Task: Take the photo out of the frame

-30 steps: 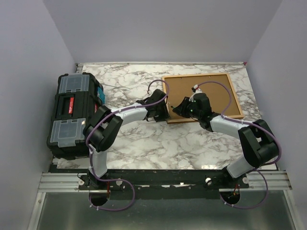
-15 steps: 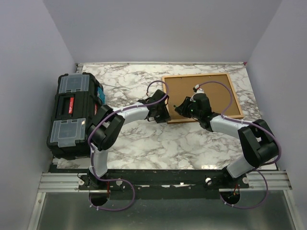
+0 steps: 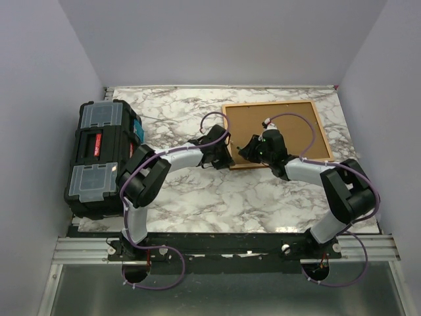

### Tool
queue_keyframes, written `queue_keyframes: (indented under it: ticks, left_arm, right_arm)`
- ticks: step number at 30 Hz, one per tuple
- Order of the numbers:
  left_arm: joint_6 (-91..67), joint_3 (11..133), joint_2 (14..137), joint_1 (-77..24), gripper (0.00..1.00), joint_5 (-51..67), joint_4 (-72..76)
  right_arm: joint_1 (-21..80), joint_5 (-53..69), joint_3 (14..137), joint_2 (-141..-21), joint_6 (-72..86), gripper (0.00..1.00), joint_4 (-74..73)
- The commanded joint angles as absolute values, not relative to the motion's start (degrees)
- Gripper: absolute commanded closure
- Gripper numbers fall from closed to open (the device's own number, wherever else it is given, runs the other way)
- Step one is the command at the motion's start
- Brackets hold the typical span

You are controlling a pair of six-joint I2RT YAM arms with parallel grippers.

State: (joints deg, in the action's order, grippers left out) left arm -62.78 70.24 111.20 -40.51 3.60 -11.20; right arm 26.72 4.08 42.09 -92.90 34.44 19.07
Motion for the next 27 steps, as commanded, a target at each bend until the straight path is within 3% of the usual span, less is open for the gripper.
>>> queue_keyframes:
  ticks: [1, 16, 27]
  left_arm:
    - [-62.84, 66.22, 111.88, -40.96, 0.74, 3.25, -14.36]
    - [-64.76, 63.29, 112.14, -41.03, 0.74, 3.4, -12.44]
    - [-66.09, 61.94, 113.16, -40.96, 0.74, 3.96, -10.47]
  right_arm:
    - [27.48, 1.43, 43.03, -95.65, 33.73, 1.0, 19.98]
    - [27.86, -9.24, 43.55, -96.42, 38.55, 1.0, 20.92]
    - [27.95, -10.29, 46.37, -97.37, 47.17, 1.0, 23.11]
